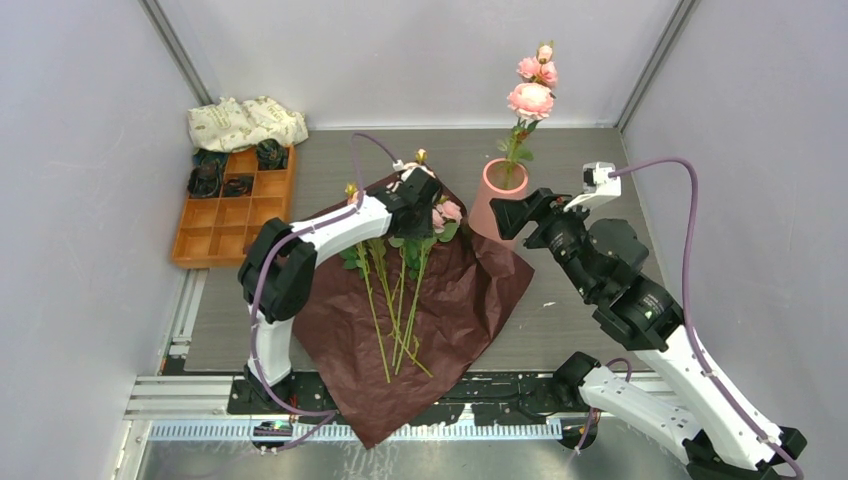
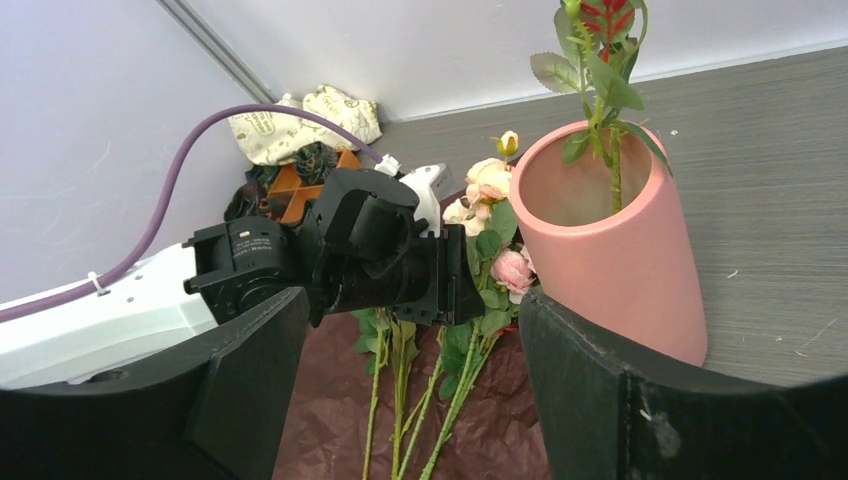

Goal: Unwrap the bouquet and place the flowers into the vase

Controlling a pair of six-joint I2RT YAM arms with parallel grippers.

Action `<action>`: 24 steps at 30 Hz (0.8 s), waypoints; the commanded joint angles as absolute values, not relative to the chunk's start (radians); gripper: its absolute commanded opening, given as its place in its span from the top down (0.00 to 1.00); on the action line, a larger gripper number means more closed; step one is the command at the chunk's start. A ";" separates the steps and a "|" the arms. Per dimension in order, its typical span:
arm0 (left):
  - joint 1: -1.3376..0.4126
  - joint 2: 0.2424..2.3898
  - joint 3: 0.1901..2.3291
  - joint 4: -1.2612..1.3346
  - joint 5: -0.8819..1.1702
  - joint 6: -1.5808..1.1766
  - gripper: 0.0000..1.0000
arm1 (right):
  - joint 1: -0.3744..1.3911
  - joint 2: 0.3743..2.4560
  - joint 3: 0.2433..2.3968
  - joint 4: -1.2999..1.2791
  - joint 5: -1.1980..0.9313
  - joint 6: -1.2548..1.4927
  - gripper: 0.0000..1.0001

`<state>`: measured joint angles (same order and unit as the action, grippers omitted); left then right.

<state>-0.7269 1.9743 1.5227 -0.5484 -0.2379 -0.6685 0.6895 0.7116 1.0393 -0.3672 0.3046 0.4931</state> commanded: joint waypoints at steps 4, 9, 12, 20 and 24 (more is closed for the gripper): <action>-0.756 1.934 1.555 -0.568 -0.310 -0.666 0.56 | 0.688 0.684 1.034 -0.339 0.302 0.507 0.18; -0.757 2.001 1.612 -0.590 -0.312 -0.661 0.56 | 0.689 0.675 1.033 -0.339 0.300 0.511 0.18; -0.756 2.045 1.666 -0.599 -0.319 -0.661 0.57 | 0.688 0.669 1.027 -0.340 0.305 0.511 0.18; -0.756 2.120 1.761 -0.657 -0.357 -0.642 0.66 | 0.688 0.656 1.021 -0.349 0.316 0.508 0.18; -0.756 2.104 1.738 -0.653 -0.373 -0.647 0.66 | 0.689 0.646 1.014 -0.347 0.318 0.510 0.18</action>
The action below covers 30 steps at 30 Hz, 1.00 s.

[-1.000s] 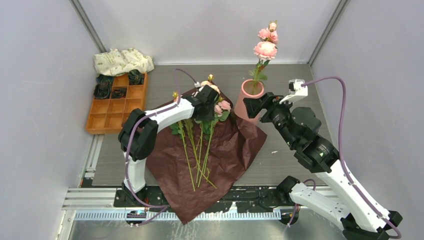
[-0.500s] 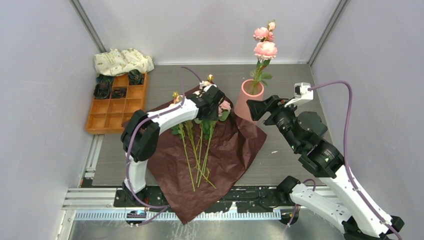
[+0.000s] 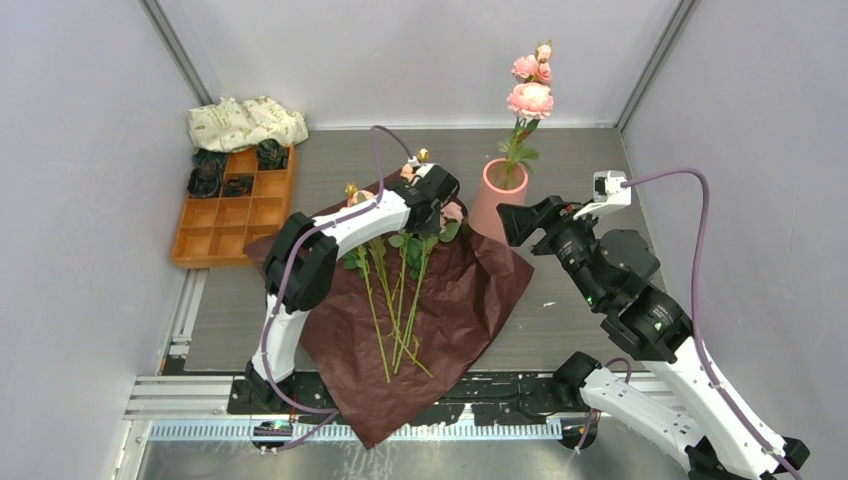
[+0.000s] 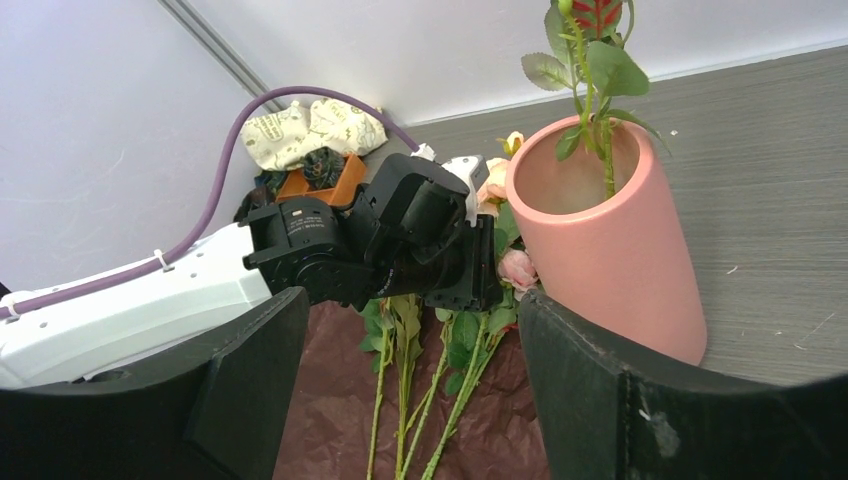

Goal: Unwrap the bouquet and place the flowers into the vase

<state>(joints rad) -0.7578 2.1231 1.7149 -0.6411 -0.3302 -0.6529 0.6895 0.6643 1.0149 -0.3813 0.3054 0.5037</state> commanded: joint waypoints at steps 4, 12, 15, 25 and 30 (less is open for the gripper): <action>-0.757 2.110 1.732 -0.656 -0.384 -0.646 0.66 | 0.689 0.650 1.015 -0.346 0.318 0.512 0.18; -0.756 2.132 1.779 -0.669 -0.388 -0.628 1.00 | 0.689 0.643 1.023 -0.353 0.322 0.517 0.18; -0.756 2.120 1.801 -0.695 -0.411 -0.621 1.00 | 0.689 0.640 1.026 -0.354 0.322 0.517 0.18; -0.756 1.739 1.667 -0.597 -0.439 -0.575 1.00 | 0.689 0.617 1.014 -0.345 0.315 0.523 0.18; -0.756 1.505 1.585 -0.453 -0.343 -0.489 1.00 | 0.688 0.600 1.020 -0.350 0.315 0.520 0.18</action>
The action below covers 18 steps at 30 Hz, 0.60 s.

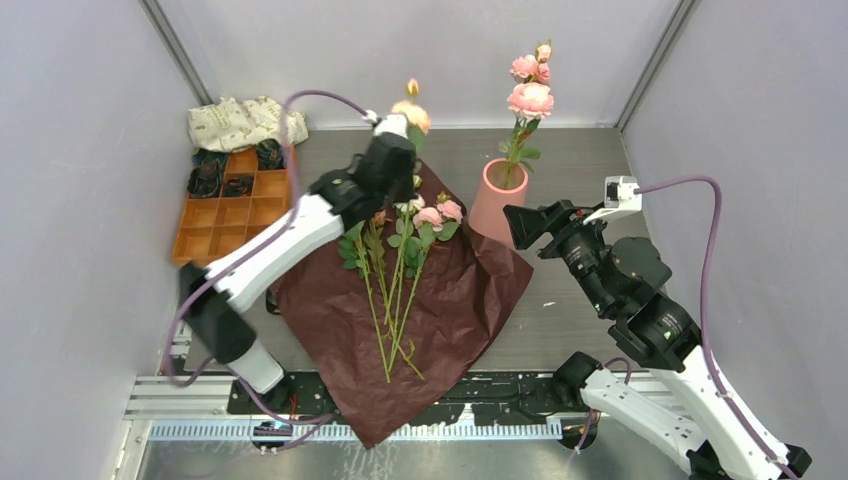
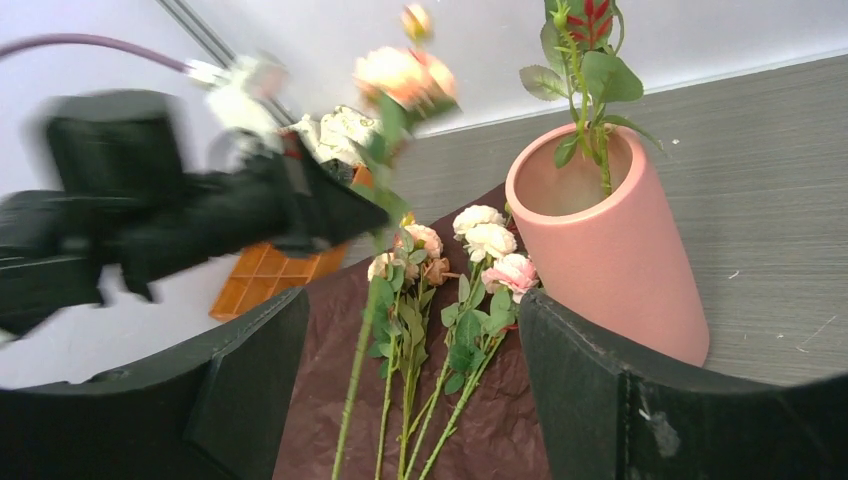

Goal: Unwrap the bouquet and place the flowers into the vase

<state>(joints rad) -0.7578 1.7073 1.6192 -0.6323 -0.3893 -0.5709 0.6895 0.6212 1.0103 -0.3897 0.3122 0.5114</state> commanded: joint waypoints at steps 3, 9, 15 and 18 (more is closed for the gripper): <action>-0.756 1.356 1.511 -0.291 -0.211 -0.417 1.00 | 0.688 0.582 1.019 -0.356 0.316 0.520 0.18; -0.756 1.183 1.384 0.084 0.045 -0.342 1.00 | 0.689 0.543 1.014 -0.364 0.323 0.510 0.18; -0.756 1.252 1.475 0.250 0.233 -0.335 1.00 | 0.689 0.487 1.025 -0.393 0.351 0.495 0.18; -0.756 1.341 1.543 0.352 0.311 -0.365 1.00 | 0.689 0.464 1.022 -0.406 0.353 0.495 0.18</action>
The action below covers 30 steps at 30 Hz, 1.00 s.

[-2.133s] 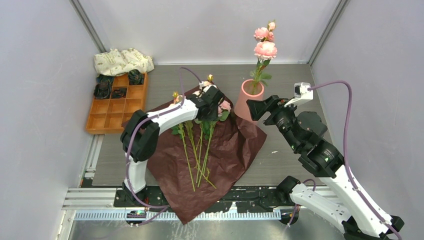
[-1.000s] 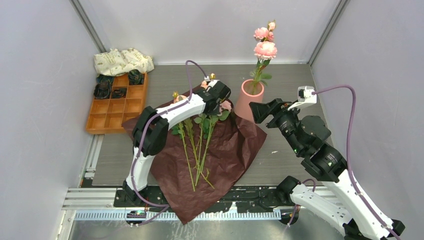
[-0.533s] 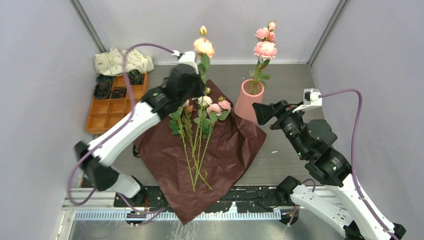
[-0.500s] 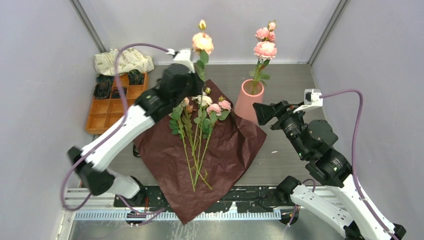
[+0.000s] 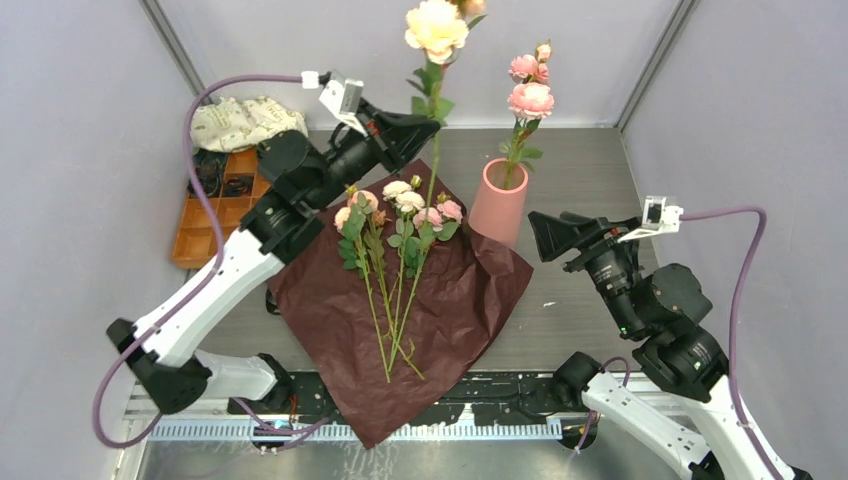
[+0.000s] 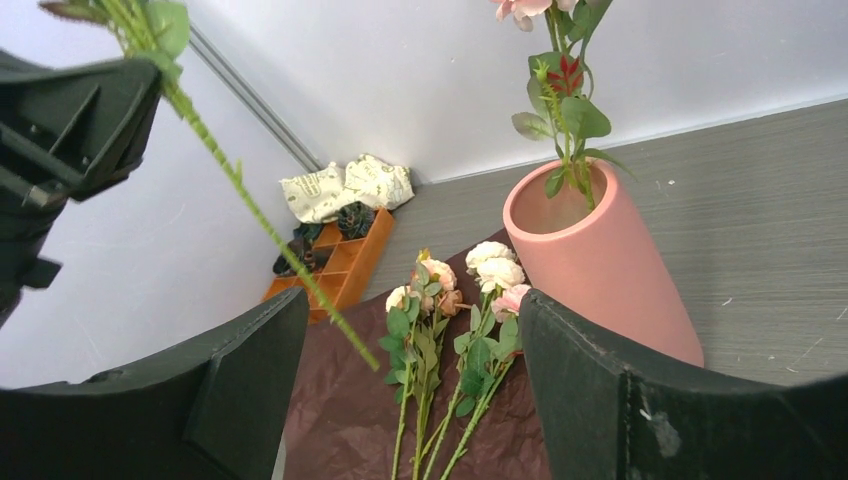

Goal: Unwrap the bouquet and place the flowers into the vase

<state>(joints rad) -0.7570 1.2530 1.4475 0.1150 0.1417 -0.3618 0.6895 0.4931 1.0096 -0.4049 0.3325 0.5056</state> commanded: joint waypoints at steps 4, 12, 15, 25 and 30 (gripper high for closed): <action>-0.756 1.468 1.689 0.400 0.355 -0.384 1.00 | 0.689 0.448 1.027 -0.436 0.357 0.492 0.18; -0.756 1.668 2.003 0.389 0.396 -0.412 1.00 | 0.689 0.417 1.026 -0.457 0.379 0.479 0.17; -0.756 1.735 2.113 0.371 0.409 -0.419 1.00 | 0.689 0.424 1.028 -0.456 0.372 0.477 0.17; -0.756 1.885 2.236 0.414 0.446 -0.468 1.00 | 0.688 0.431 1.034 -0.457 0.365 0.461 0.17; -0.755 1.889 2.086 0.546 0.463 -0.506 1.00 | 0.689 0.413 1.015 -0.452 0.377 0.448 0.17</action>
